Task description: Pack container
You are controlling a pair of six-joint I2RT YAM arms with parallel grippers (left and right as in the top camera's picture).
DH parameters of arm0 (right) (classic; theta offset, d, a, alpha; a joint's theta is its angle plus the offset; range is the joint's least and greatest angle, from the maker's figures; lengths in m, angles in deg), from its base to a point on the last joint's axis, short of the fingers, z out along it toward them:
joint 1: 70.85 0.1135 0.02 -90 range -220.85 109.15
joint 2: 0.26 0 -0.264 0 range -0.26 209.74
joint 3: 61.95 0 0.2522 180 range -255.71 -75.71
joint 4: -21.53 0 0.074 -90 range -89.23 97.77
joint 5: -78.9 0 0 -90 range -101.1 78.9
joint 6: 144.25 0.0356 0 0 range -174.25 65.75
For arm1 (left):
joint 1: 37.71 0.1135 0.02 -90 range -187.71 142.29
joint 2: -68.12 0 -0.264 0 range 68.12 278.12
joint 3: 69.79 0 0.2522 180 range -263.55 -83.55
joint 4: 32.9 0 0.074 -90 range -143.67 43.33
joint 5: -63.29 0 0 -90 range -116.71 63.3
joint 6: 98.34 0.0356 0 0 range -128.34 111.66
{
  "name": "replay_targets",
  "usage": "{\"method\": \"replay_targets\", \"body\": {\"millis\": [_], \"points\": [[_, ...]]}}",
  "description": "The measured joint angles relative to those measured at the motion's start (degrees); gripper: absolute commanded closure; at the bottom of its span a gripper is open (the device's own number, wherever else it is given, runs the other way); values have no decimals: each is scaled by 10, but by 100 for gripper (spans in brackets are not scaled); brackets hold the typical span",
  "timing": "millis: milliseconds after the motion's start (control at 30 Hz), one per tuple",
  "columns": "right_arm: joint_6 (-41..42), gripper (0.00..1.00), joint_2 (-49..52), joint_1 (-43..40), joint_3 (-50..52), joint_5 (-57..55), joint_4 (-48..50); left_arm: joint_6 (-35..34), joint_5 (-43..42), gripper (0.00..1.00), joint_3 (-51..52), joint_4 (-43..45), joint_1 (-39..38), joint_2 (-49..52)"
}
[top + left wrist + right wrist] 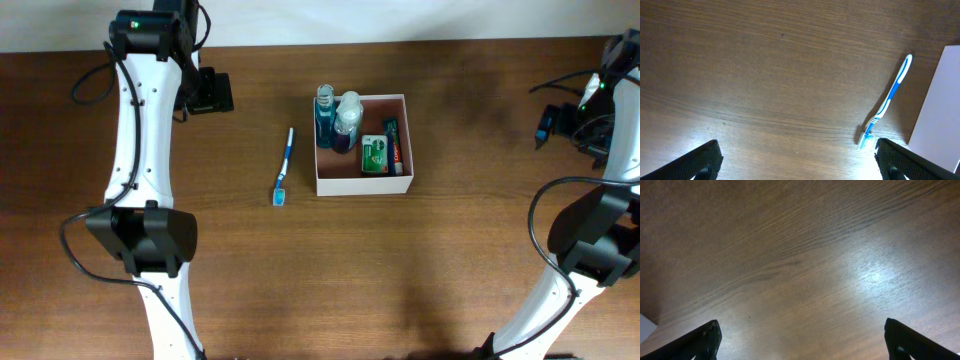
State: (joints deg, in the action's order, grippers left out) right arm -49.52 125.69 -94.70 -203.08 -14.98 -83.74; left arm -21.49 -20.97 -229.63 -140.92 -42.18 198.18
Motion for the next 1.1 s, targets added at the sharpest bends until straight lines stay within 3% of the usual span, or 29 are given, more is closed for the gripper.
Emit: {"method": "replay_targets", "body": {"millis": [367, 633, 800, 1100], "points": [[0, 1, 0, 0, 0, 0, 0, 0, -1, 1, 0, 31, 0, 0], [0, 1, 0, 0, 0, 0, 0, 0, -74, 1, 10, 30, -4, 0], [0, 1, 0, 0, 0, 0, 0, 3, -103, 0, 60, 38, -26, 0], [0, 1, 0, 0, 0, 0, 0, 36, -109, 1, 187, 133, -92, 0]]}}
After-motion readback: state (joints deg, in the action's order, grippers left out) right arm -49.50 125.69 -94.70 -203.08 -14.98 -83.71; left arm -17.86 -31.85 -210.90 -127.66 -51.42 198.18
